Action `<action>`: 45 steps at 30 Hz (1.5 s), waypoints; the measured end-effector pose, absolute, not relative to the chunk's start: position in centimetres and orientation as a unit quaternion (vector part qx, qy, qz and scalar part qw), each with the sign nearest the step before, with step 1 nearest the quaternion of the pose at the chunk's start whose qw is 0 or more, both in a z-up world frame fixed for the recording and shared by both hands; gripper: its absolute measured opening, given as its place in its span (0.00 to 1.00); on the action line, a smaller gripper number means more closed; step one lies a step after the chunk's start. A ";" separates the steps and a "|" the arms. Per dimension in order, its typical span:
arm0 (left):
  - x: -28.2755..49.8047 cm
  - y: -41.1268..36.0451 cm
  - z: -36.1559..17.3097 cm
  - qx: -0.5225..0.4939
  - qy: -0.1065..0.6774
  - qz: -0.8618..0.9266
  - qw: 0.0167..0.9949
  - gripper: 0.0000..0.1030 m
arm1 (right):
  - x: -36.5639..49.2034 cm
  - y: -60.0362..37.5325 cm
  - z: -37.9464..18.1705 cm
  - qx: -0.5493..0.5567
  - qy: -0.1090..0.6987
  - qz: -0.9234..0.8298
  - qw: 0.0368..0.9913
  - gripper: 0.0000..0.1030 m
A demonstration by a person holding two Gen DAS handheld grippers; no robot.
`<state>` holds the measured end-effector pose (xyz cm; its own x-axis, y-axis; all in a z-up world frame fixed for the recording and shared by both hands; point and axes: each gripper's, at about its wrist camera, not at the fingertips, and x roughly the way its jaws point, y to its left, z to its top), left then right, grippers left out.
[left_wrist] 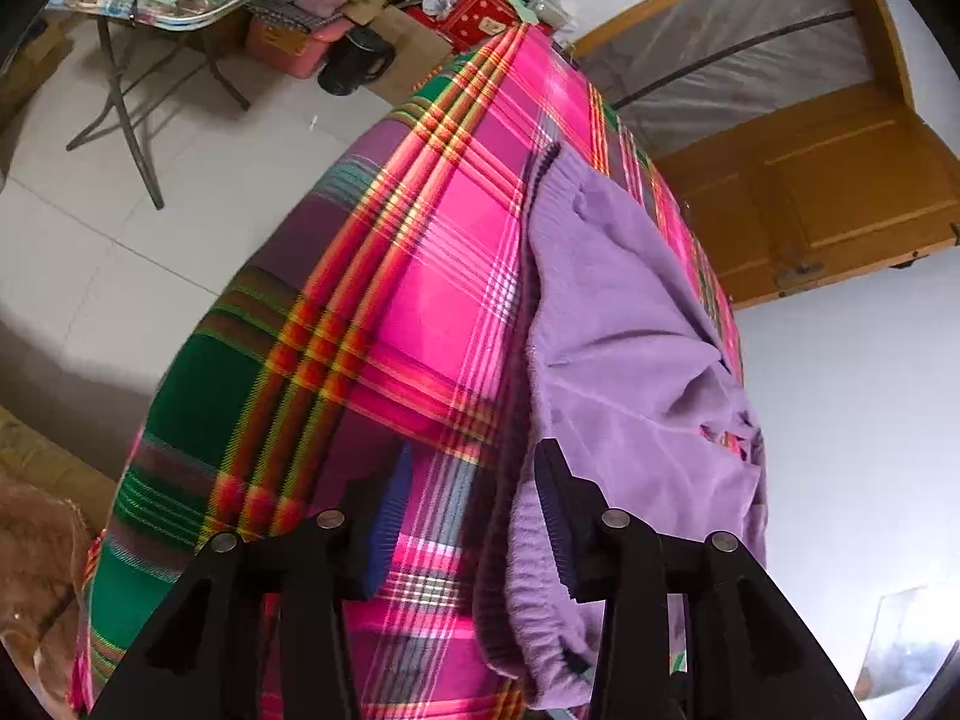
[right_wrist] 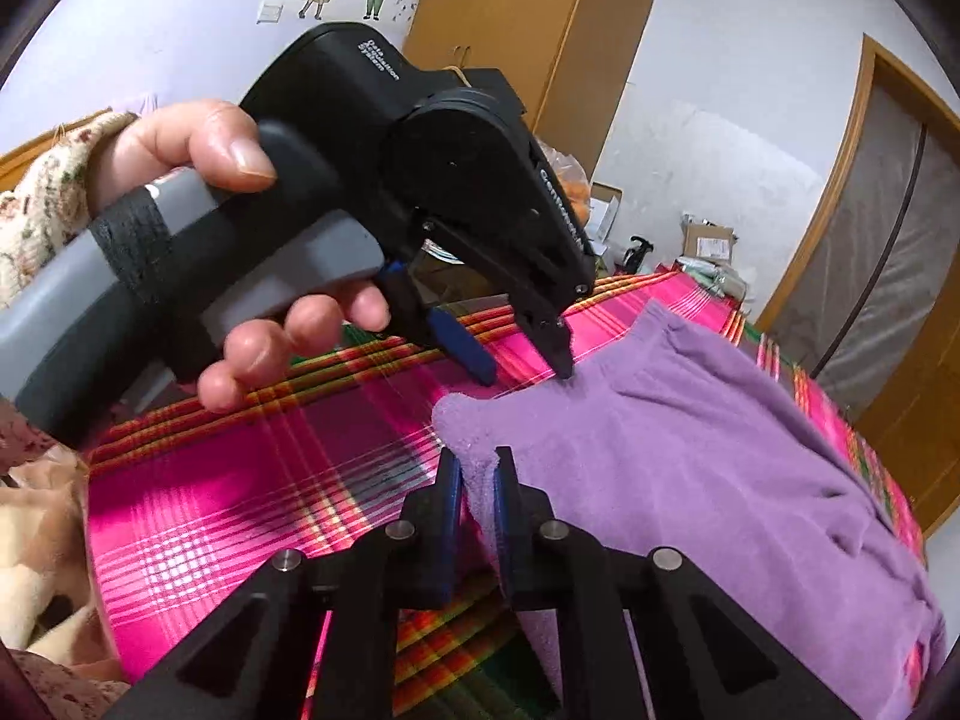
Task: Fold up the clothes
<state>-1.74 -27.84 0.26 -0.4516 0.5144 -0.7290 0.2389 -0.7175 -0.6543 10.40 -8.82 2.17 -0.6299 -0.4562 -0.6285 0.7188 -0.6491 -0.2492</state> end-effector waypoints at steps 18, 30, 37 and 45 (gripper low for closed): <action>-8.4 -25.6 -0.8 -0.545 -0.393 0.718 0.180 0.44 | 9.5 -6.6 3.6 0.261 0.161 -0.883 0.355 0.09; -11.5 -26.5 -2.0 -0.548 -0.399 0.711 0.185 0.08 | 9.1 -8.2 2.8 0.286 0.161 -0.867 0.374 0.09; -11.0 -28.2 -1.6 -0.535 -0.399 0.722 0.181 0.08 | 8.9 -10.0 2.6 0.294 0.158 -0.853 0.401 0.08; -10.5 -30.7 -1.9 -0.527 -0.411 0.725 0.167 0.08 | 8.8 -11.4 2.0 0.308 0.161 -0.838 0.422 0.08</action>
<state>-10.54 -30.70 -1.92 -0.3899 0.6748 -0.6266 0.1917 -0.6061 -0.7720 8.84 -11.39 1.97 -0.4548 -0.6071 -0.6516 0.8052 -0.5930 -0.0095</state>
